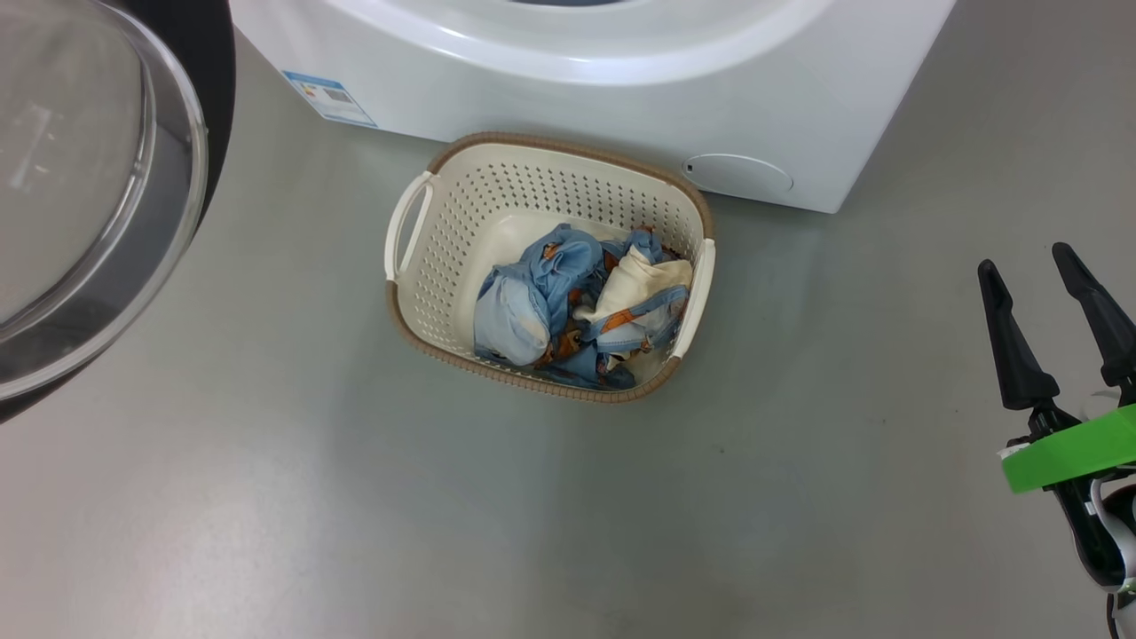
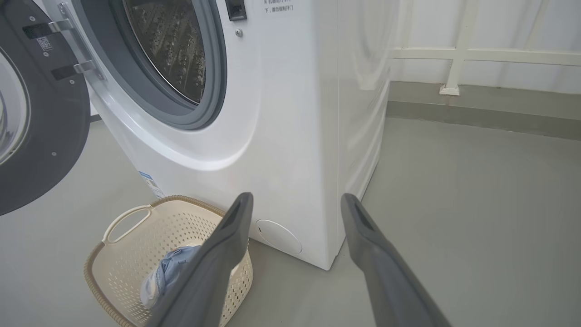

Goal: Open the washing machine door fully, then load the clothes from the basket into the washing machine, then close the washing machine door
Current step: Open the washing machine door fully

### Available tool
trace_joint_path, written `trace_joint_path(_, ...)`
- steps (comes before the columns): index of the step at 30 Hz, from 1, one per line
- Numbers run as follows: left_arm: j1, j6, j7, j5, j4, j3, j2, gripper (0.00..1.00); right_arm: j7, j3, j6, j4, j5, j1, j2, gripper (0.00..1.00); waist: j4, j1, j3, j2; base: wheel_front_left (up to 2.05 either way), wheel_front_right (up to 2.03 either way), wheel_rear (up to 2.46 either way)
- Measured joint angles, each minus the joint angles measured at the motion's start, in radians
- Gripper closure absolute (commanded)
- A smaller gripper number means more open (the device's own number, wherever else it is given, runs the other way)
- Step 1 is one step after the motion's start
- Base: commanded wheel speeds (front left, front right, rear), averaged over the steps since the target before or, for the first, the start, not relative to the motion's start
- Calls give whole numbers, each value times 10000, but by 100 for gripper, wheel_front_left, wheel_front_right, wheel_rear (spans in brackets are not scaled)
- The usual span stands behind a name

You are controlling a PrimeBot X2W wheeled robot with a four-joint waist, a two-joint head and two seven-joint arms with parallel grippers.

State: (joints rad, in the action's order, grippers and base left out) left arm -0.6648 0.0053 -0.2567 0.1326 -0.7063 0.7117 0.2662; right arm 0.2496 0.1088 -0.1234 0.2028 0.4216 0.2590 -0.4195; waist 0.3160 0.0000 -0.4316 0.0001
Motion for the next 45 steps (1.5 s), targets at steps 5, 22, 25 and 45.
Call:
trace_joint_path(5,-69,-148,0,-33,-86,77,-25,100,0,27,0,58,0,0,38,0,10,0,139,0,0,0,0)
trace_joint_path(22,1229,-1214,0,-96,928,-267,-583,100,0,217,0,343,2,-502,617,0,-126,-2,1685,-1,0,0,0)
trace_joint_path(25,1639,-1310,0,29,1187,-640,-683,100,0,278,0,357,2,-662,734,0,-176,-2,2022,0,0,0,0)
trace_joint_path(45,4475,-1325,2,1852,3166,-3760,-968,0,0,414,0,316,13,-1466,1285,0,-1233,-1,3386,0,0,0,0)
